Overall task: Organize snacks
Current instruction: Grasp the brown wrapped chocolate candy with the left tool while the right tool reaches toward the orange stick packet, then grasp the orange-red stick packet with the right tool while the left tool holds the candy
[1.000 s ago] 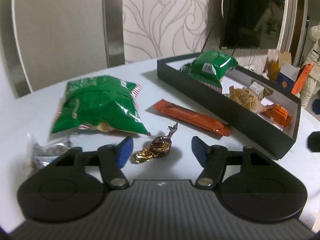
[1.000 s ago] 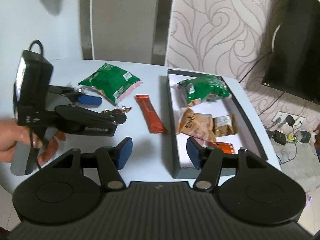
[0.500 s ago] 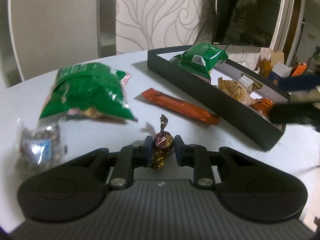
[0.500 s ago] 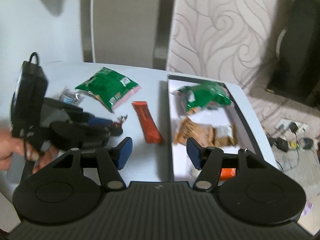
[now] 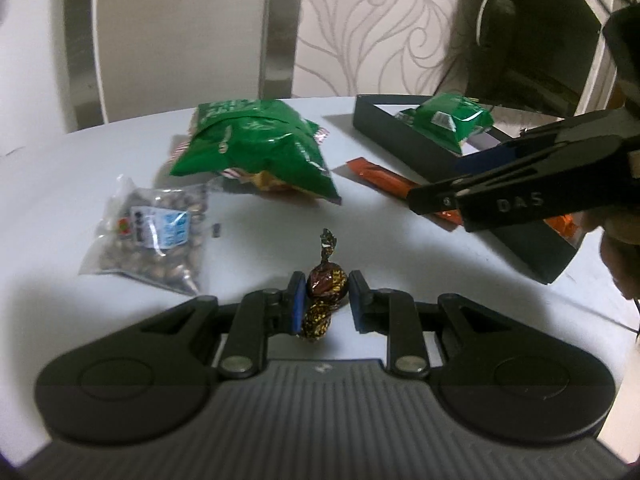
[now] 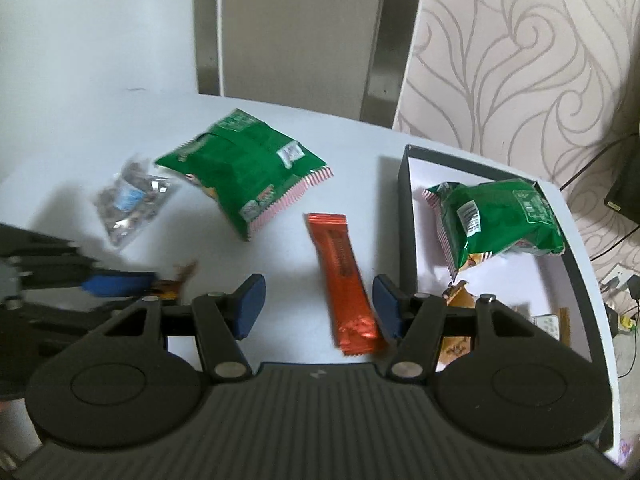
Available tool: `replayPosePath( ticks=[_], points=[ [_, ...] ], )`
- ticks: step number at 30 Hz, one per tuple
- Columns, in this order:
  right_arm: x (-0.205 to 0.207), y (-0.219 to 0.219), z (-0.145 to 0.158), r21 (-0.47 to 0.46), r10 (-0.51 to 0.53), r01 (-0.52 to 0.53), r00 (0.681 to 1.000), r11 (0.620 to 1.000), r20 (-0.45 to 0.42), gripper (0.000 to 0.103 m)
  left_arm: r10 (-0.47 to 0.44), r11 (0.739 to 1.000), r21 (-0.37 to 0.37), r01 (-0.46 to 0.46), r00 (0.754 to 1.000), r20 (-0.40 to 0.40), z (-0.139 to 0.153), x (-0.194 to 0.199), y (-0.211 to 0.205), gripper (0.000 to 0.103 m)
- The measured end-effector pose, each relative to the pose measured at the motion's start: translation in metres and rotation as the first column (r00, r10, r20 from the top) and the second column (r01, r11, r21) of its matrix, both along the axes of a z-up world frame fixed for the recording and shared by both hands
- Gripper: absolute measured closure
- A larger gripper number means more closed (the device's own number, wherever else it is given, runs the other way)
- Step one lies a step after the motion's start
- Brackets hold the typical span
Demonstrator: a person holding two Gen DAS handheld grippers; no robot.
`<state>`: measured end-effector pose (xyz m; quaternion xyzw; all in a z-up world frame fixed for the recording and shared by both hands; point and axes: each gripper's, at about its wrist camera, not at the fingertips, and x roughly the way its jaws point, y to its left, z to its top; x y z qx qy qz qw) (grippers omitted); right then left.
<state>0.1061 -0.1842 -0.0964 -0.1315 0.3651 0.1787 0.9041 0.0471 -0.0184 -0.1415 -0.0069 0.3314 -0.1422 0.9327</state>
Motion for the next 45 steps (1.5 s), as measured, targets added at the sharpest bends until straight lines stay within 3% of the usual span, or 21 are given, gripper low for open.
replayPosePath(
  ticks=[9, 17, 22, 25, 45],
  points=[
    [0.028, -0.003, -0.021, 0.013, -0.015, 0.016, 0.998, 1.000, -0.053, 0.039, 0.026, 1.000, 0.004, -0.026, 1.000, -0.005, 0.000, 0.002, -0.002, 0.077],
    [0.026, 0.000, -0.029, 0.008, 0.016, -0.016, 0.997, 1.000, -0.074, 0.056, 0.056, 0.998, 0.026, -0.056, 0.998, -0.005, 0.001, 0.003, -0.008, 0.076],
    [0.021, 0.004, -0.029, 0.012, 0.015, -0.015, 0.997, 1.000, -0.073, 0.075, 0.058, 0.998, 0.038, -0.058, 0.998, -0.008, 0.001, 0.004, -0.009, 0.076],
    [0.016, 0.006, -0.028, 0.002, 0.006, -0.006, 0.997, 1.000, -0.071, 0.078, 0.062, 0.997, 0.042, -0.061, 0.998, -0.010, 0.001, 0.004, -0.010, 0.076],
    [-0.033, 0.001, -0.021, 0.021, -0.058, 0.059, 0.996, 0.998, -0.075, 0.078, 0.062, 0.997, 0.050, -0.060, 0.997, -0.037, 0.005, 0.008, -0.011, 0.076]
  ],
)
